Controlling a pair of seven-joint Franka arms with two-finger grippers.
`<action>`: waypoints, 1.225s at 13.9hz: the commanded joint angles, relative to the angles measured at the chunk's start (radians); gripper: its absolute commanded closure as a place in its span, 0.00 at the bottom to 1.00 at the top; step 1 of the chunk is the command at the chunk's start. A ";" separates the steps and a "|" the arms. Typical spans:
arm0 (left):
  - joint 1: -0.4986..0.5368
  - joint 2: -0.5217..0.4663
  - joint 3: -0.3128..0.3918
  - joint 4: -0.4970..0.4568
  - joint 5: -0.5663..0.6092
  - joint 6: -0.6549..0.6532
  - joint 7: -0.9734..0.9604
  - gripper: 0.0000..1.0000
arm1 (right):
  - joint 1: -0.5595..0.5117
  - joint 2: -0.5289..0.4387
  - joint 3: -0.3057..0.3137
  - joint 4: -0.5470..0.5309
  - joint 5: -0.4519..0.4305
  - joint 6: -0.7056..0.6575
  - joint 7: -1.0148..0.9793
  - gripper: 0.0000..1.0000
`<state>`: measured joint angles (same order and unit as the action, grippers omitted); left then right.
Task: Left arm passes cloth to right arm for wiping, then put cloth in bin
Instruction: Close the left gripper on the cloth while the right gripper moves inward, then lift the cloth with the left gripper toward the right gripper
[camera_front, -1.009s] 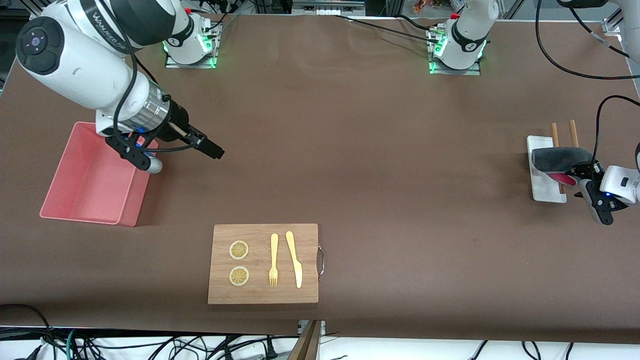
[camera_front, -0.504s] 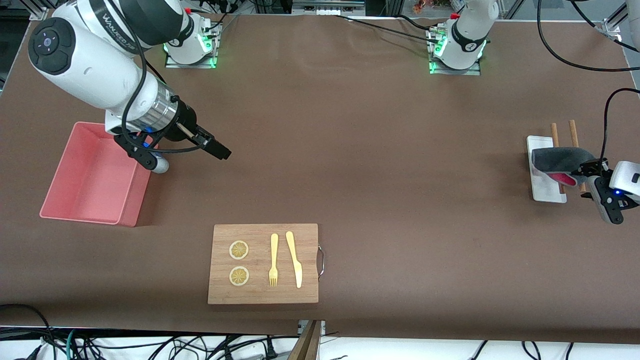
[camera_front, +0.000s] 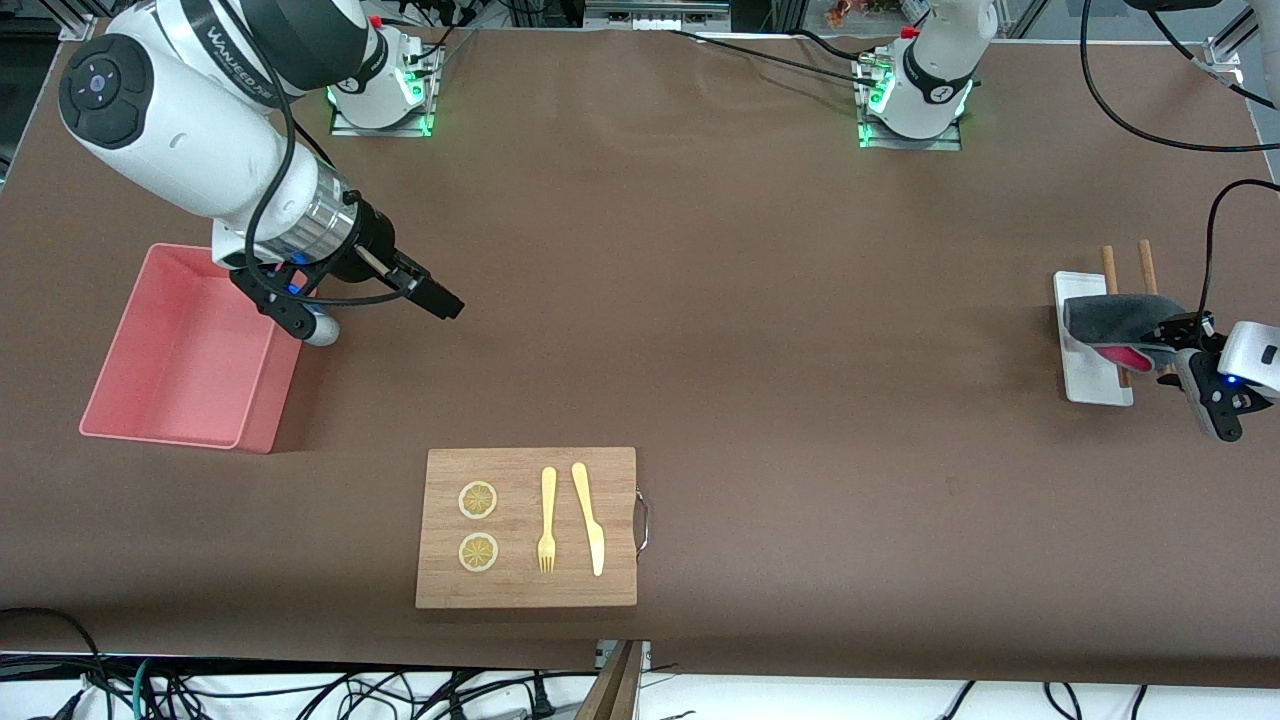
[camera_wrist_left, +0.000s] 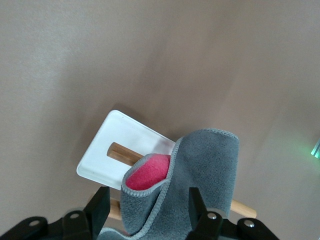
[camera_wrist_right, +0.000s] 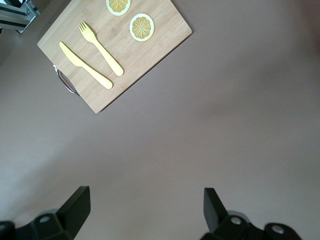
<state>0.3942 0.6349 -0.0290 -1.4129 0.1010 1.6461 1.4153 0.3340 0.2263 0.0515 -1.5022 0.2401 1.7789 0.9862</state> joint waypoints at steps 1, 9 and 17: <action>0.014 -0.008 -0.002 -0.021 -0.021 -0.015 0.027 0.31 | 0.008 0.008 -0.005 0.017 0.018 -0.001 0.015 0.00; 0.017 -0.008 -0.002 -0.020 -0.035 -0.015 0.062 1.00 | 0.008 0.008 -0.005 0.017 0.018 -0.001 0.012 0.00; -0.041 -0.021 -0.009 0.196 -0.090 -0.368 -0.132 1.00 | 0.008 0.011 -0.005 0.017 0.034 0.000 0.018 0.00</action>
<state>0.3914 0.6182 -0.0405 -1.2968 0.0278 1.3858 1.3562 0.3342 0.2268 0.0514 -1.5022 0.2443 1.7790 0.9867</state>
